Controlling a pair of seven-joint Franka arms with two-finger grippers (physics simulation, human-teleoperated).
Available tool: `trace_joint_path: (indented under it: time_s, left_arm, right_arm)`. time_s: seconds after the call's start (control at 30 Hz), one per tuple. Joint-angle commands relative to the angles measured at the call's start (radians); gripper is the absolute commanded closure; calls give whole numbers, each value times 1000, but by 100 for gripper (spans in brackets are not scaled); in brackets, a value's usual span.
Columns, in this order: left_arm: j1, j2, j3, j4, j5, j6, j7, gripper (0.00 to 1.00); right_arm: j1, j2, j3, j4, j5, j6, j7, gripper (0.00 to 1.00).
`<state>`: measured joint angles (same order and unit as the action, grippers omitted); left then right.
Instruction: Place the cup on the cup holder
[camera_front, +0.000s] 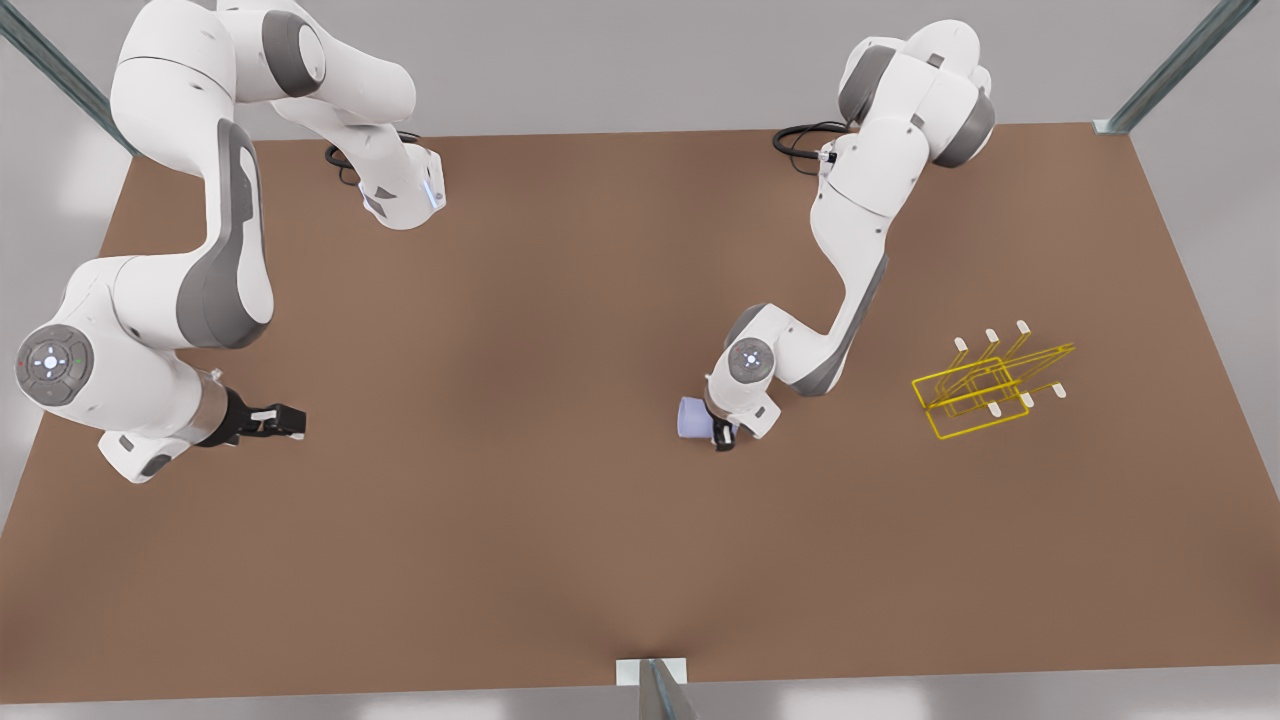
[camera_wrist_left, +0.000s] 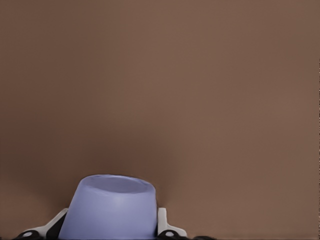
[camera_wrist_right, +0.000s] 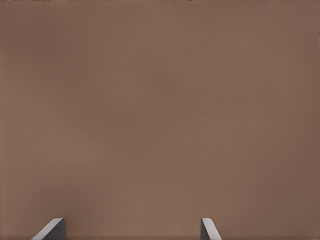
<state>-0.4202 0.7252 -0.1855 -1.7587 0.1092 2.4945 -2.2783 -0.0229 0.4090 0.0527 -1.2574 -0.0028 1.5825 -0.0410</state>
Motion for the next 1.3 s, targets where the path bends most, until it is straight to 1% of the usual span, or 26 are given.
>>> trace_joint_path:
  time_s: [0.0, 0.1, 0.17, 0.2, 0.27, 0.3, 0.33, 0.37, 0.4, 0.43, 0.5, 0.57, 0.6, 0.67, 0.73, 0.8, 0.83, 0.9, 0.93, 0.97, 1.0, 1.03, 1.17, 1.23, 1.27]
  left_arm:
    - [0, 0, 0, 1, 0, 24, 5, 26]
    - [1, -10, 0, 2, 1, 21, 5, 24]
    - [15, -61, 0, 10, -2, -9, 3, 24]
    - [18, -81, 3, 27, 0, -84, -4, 24]
    - [18, -84, 5, 218, 7, -426, -12, 24]
    - [17, -93, 5, 329, 12, -640, -23, 23]
    - [11, -118, 3, 390, 35, -773, -26, 23]
    - [3, -124, 3, 418, 63, -815, -52, 23]
    - [-17, -119, 4, 459, 177, -856, -138, 23]
    - [-73, -124, 85, 466, 242, -879, -145, 23]
    - [-402, -95, 552, 470, 262, -850, -118, 23]
    - [-600, -34, 848, 469, 276, -839, -61, 23]
    - [-637, 0, 929, 464, 280, -815, -32, 23]
    - [-666, 45, 1011, 421, 313, -803, -7, 23]
    - [-686, 112, 1075, 420, 349, -766, -7, 23]
    - [-678, 223, 1121, 418, 454, -723, -7, 23]
    - [-678, 278, 1169, 412, 469, -709, -6, 23]
    - [-667, 329, 1186, 389, 507, -683, -6, 23]
    - [-669, 338, 1198, 371, 517, -683, 0, 23]
    - [-680, 339, 1207, 306, 592, -666, -3, 23]
    - [-715, 339, 1261, 248, 595, -619, -1, 23]
    - [-746, 345, 1285, 183, 596, -577, 0, 23]
    - [-795, 352, 1278, 74, 600, -591, -4, 23]
    - [-779, 356, 1275, 58, 601, -585, -10, 23]
    - [-752, 362, 1276, 58, 645, -577, -10, 23]
  right_arm:
    - [0, -1, -1, 1, 1, 1, 1, 0]
    - [3, -1, -1, 1, 0, -1, 4, 0]
    - [1, -1, -1, 0, 0, -1, 4, 0]
    - [1, -1, -1, 0, 1, -1, 4, 0]
    - [3, -1, -1, 0, 1, -1, 4, 0]
    - [3, -1, -1, 0, 0, -1, 4, 0]
    - [3, -1, -1, 0, 0, -1, 4, 0]
    - [3, -1, -1, 0, 0, -1, 4, 0]
    - [3, -2, -1, 0, 0, -1, 4, 0]
    - [3, -4, -1, 1, 0, -1, 4, 0]
    - [3, -4, -1, 0, 1, -1, 4, 0]
    - [1, -4, -1, 0, 0, -1, 4, 0]
    - [1, -4, -1, 0, 1, -1, 3, 0]
    - [1, -4, -1, 0, 1, -2, 3, 0]
    - [1, -4, -1, 0, 1, -2, 3, 0]
    - [1, -4, 1, 0, 1, -2, 3, 0]
    - [1, -4, 1, 0, 1, -2, 3, 0]
    - [0, -4, 1, 0, 1, -1, 1, 0]
    - [0, -4, -1, 0, 1, -2, 1, 0]
    - [0, -2, 1, 0, 1, -2, 1, 0]
    - [0, -4, -1, 0, 1, -2, 1, 0]
    - [0, -2, 1, 0, 1, -2, 1, 0]
    - [-2, -2, 1, 0, 1, -6, 0, 0]
    - [-2, -2, -1, 0, 1, -4, 0, 0]
    - [-2, -2, 1, 0, 1, -4, 0, 0]
